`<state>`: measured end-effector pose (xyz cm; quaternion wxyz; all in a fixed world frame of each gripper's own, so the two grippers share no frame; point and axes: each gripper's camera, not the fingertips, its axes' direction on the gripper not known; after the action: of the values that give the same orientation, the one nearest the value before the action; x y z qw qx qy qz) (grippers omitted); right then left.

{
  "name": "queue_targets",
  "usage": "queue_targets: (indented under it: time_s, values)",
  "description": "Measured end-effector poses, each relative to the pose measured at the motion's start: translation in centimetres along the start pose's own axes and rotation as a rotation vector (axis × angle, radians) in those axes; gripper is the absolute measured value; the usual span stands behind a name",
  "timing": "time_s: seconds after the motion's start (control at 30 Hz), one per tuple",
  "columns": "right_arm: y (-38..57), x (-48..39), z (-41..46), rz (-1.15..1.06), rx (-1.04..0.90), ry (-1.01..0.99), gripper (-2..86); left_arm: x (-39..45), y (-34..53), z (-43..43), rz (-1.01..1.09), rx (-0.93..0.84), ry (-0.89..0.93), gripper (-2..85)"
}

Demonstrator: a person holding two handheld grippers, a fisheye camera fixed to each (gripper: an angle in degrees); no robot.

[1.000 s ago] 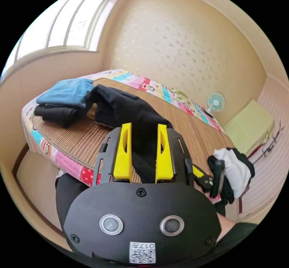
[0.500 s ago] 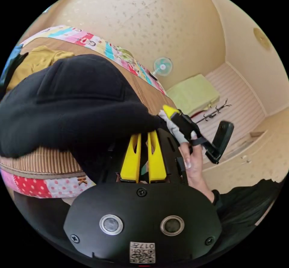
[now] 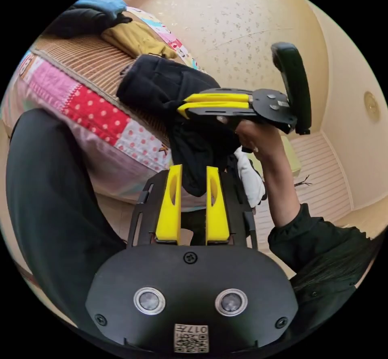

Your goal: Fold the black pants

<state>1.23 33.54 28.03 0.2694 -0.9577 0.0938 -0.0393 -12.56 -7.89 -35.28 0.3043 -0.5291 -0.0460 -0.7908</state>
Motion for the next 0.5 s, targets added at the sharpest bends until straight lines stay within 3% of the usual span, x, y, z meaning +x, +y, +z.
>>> queue_targets:
  time_s: [0.13, 0.27, 0.4, 0.5]
  values:
    - [5.6, 2.8, -7.7, 0.348, 0.396, -0.081, 2.3, -1.5, -0.3, -2.2, -0.062, 0.076, 0.049, 13.4]
    - [15.5, 4.7, -17.1, 0.601, 0.723, 0.041, 1.2, 0.0, -1.1, -2.5, -0.08, 0.17, -0.022, 20.4]
    - [23.2, 2.3, -24.2, 0.631, 0.952, 0.121, 0.8, 2.7, -1.4, -2.0, -0.064, 0.253, -0.02, 24.2]
    - [29.0, -0.5, -29.5, 0.631, 1.081, 0.165, 0.6, 5.7, -0.6, -5.0, 0.076, 0.492, 0.144, 24.2]
